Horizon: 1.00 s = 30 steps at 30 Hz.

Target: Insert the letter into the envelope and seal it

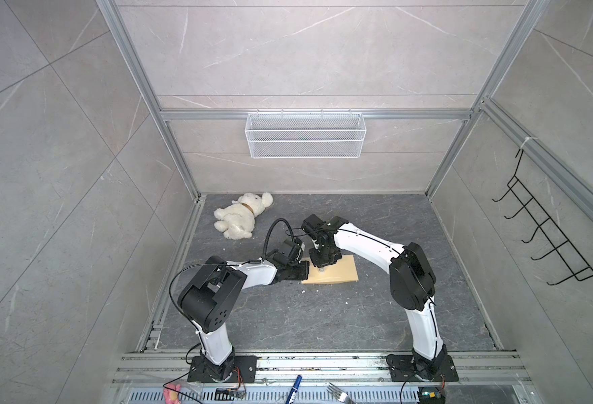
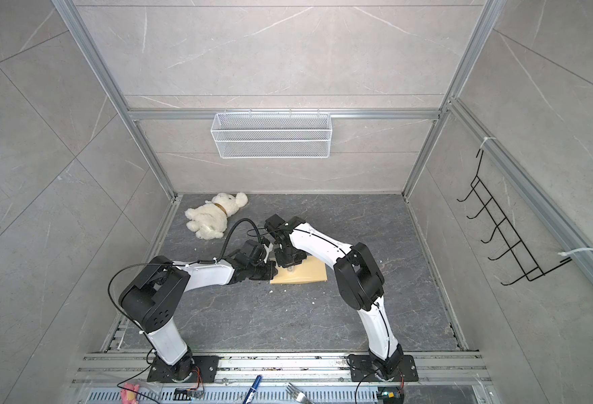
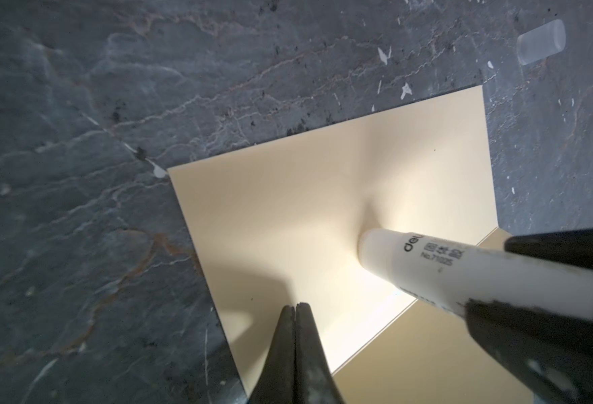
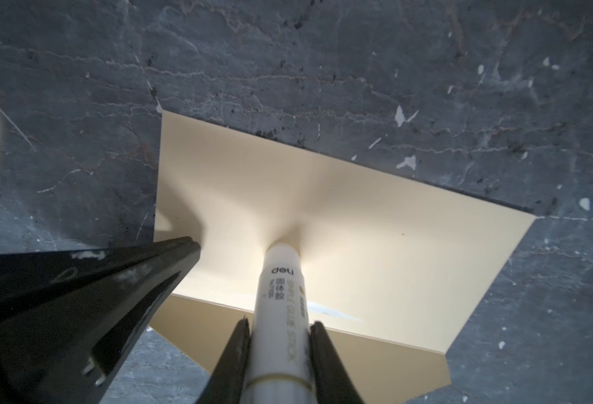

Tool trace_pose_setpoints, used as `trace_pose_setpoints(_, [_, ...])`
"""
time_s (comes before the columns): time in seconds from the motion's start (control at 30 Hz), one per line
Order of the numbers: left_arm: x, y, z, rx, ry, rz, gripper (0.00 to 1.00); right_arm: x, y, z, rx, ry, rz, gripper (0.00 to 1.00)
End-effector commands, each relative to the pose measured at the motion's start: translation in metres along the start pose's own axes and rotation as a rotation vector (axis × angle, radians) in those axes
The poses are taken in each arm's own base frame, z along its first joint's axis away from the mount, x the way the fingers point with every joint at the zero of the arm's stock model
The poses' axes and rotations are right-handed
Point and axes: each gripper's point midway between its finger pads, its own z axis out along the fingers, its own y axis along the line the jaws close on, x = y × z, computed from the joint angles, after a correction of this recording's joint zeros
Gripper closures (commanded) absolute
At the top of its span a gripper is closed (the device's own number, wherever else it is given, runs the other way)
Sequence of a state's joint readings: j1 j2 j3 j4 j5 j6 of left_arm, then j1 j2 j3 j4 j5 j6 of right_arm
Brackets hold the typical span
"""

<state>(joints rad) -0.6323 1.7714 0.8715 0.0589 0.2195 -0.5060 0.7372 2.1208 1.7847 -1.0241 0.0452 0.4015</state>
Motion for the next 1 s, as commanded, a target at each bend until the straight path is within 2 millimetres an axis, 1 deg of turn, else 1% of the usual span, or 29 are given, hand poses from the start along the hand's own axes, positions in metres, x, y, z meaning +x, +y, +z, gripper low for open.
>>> trace_pose_setpoints(0.0, [-0.003,-0.003,0.003,0.007,0.012,-0.007,1.0,0.008,0.006,0.011,-0.017,0.04,0.02,1.0])
trace_pose_setpoints(0.43, [0.021,0.029,0.01,-0.14,0.11,-0.018,1.0,0.001,0.002,0.01,0.013,0.046,0.022,1.0])
trace_pose_setpoints(0.6, [0.028,0.038,0.012,-0.172,0.128,-0.015,1.0,0.0,-0.006,0.011,0.026,0.05,0.037,1.0])
trace_pose_setpoints(0.97, [0.036,0.048,0.014,-0.216,0.152,-0.008,1.0,0.002,-0.024,0.011,0.042,0.052,0.057,1.0])
